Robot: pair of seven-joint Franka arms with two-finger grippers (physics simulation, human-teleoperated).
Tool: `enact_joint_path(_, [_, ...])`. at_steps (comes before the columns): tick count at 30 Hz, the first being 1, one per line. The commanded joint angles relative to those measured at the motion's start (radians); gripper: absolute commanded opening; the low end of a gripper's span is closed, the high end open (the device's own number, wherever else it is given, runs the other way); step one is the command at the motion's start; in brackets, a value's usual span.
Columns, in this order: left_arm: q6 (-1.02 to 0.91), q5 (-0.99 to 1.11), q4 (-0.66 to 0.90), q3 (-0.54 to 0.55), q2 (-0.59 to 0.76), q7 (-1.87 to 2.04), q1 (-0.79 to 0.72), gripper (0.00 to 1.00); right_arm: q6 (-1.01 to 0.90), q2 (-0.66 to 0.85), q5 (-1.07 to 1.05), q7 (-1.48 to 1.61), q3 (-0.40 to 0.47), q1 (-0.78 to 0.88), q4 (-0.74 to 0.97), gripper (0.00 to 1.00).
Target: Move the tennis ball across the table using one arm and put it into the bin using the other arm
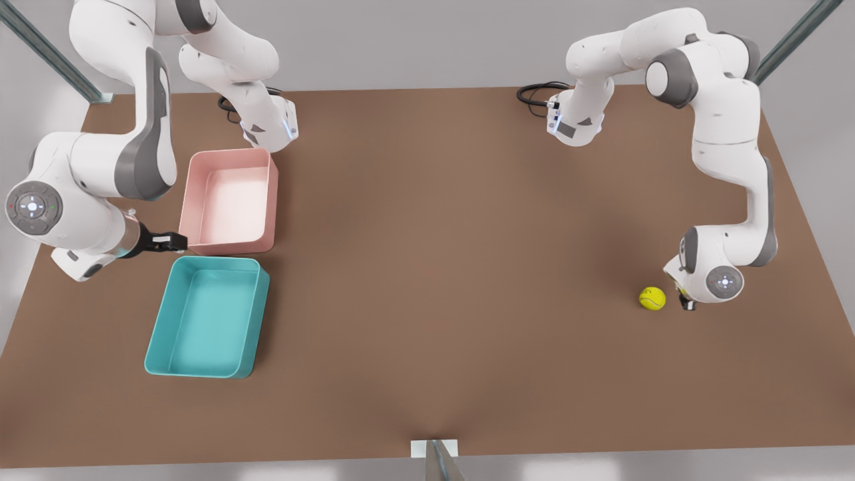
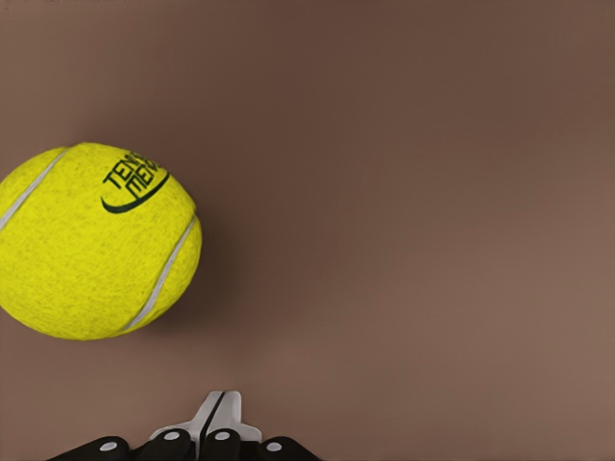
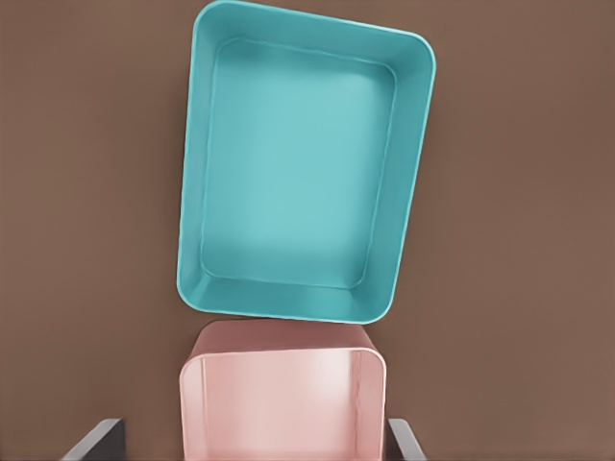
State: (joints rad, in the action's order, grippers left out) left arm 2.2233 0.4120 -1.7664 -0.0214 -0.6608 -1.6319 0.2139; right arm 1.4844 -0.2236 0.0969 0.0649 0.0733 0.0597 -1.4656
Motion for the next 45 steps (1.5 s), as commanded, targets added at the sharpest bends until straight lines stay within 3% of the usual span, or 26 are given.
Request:
enact_joint_path(1, [0.024, -0.007, -0.005, 0.000, 0.000, -0.117, 0.001, 0.21, -0.001, 0.000, 0.000, 0.013, 0.000, 0.000, 0.001, 1.00])
enact_joint_path(18, [0.024, -0.113, -0.022, 0.000, -0.003, -0.026, -0.084, 0.21, -0.001, -0.002, -0.003, 0.013, 0.000, 0.000, 0.001, 1.00])
enact_joint_path(20, [0.015, -0.157, -0.024, 0.004, 0.001, 0.096, -0.148, 0.21, -0.001, -0.002, -0.003, 0.013, 0.000, 0.000, 0.001, 1.00])
enact_joint_path(25, [0.025, -0.275, -0.022, 0.179, 0.056, 0.668, -0.309, 0.21, -0.003, -0.003, -0.006, 0.013, 0.000, -0.001, -0.001, 1.00])
enact_joint_path(27, [0.013, -0.383, -0.022, 0.190, 0.064, 0.719, -0.318, 0.21, -0.004, -0.003, -0.005, 0.013, 0.000, -0.001, -0.001, 1.00])
enact_joint_path(31, [-0.163, -0.378, 0.002, 0.163, 0.151, 0.756, -0.289, 0.21, -0.004, -0.003, -0.006, 0.013, 0.000, -0.001, -0.001, 1.00])
enact_joint_path(32, [-0.374, -0.380, 0.135, 0.143, 0.161, 1.088, -0.274, 0.27, -0.004, -0.003, -0.008, 0.013, 0.000, -0.001, -0.002, 1.00])
enact_joint_path(33, [-0.538, -0.380, 0.221, 0.136, 0.161, 1.336, -0.255, 0.80, -0.006, -0.003, -0.008, 0.013, 0.000, 0.000, -0.002, 1.00])
enact_joint_path(34, [-0.603, -0.384, 0.274, -0.001, 0.221, 1.412, -0.260, 1.00, -0.006, -0.003, -0.008, 0.012, 0.000, -0.001, -0.002, 1.00])
enact_joint_path(36, [-0.784, -0.442, 0.364, -0.023, 0.312, 1.891, -0.261, 1.00, -0.003, -0.013, -0.017, 0.013, -0.001, -0.001, 0.001, 1.00])
enact_joint_path(38, [-0.913, -0.590, 0.463, -0.158, 0.325, 1.948, -0.274, 1.00, 0.030, -0.036, -0.043, 0.010, -0.003, 0.008, 0.018, 1.00])
enact_joint_path(39, [-0.887, -0.524, 0.464, -0.152, 0.340, 1.936, -0.292, 1.00, 0.076, -0.055, -0.065, 0.012, -0.004, 0.025, 0.018, 1.00])
enact_joint_path(41, [-0.847, -0.374, 0.461, -0.032, 0.395, 1.782, -0.294, 1.00, 0.172, -0.121, -0.125, -0.008, -0.003, 0.094, 0.018, 1.00])
enact_joint_path(45, [-0.826, -0.378, 0.459, 0.058, 0.415, 1.883, -0.283, 1.00, 0.309, -0.240, -0.151, -0.230, -0.003, 0.230, 0.057, 1.00])
